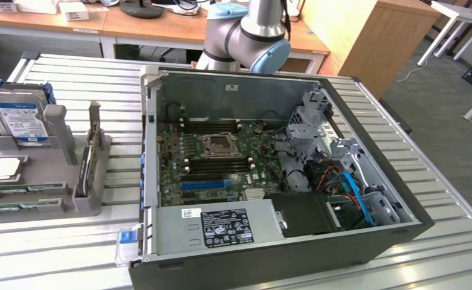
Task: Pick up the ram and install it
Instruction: 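Pick up the ram and move it above insertion slot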
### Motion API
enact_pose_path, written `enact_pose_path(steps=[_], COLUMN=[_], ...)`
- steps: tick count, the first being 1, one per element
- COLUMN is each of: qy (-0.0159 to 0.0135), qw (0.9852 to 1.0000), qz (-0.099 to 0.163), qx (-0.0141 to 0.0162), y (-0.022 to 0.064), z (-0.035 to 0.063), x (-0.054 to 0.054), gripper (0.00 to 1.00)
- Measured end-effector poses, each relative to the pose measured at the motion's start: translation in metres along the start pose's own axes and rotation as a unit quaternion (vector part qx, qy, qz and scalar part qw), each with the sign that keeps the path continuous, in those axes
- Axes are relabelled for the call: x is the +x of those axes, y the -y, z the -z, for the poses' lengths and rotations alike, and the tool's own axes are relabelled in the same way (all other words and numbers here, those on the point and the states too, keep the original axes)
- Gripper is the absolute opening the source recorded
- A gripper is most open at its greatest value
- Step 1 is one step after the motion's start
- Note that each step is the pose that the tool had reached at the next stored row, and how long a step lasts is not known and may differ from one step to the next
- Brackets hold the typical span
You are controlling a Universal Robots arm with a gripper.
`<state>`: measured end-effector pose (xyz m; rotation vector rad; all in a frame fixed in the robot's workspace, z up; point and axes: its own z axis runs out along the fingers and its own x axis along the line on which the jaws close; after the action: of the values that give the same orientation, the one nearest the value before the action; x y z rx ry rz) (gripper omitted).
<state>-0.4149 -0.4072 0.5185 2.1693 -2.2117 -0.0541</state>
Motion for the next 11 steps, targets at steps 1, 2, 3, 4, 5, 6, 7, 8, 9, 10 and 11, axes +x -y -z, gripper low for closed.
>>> enact_pose_path(steps=[1, 2, 3, 4, 5, 6, 7, 8, 9, 10, 11], qy=[0.0000, 0.0000, 0.0000, 0.0000, 0.0000, 0.0000, 0.0000, 0.0000, 0.0000, 0.0000, 0.0000], qw=[1.0000, 1.0000, 1.0000, 1.0000, 1.0000, 1.0000, 1.0000, 1.0000, 1.0000, 1.0000, 1.0000], qz=[0.000, 0.000, 0.000, 0.000, 0.000, 0.000, 0.000, 0.000, 0.000, 0.000, 0.000], qx=[0.0000, 0.0000, 0.0000, 0.0000, 0.0000, 0.0000, 0.0000, 0.0000, 0.0000, 0.0000, 0.0000], y=[0.0000, 0.0000, 0.0000, 0.0000, 0.0000, 0.0000, 0.0000, 0.0000, 0.0000, 0.0000, 0.0000], z=[0.0000, 0.0000, 0.0000, 0.0000, 0.0000, 0.0000, 0.0000, 0.0000, 0.0000, 0.0000, 0.0000], x=[0.0000, 0.0000, 0.0000, 0.0000, 0.0000, 0.0000, 0.0000, 0.0000, 0.0000, 0.0000, 0.0000], gripper=[0.37, 0.37, 0.37, 0.37, 0.37, 0.37, 0.37, 0.37, 0.37, 0.37, 0.37])
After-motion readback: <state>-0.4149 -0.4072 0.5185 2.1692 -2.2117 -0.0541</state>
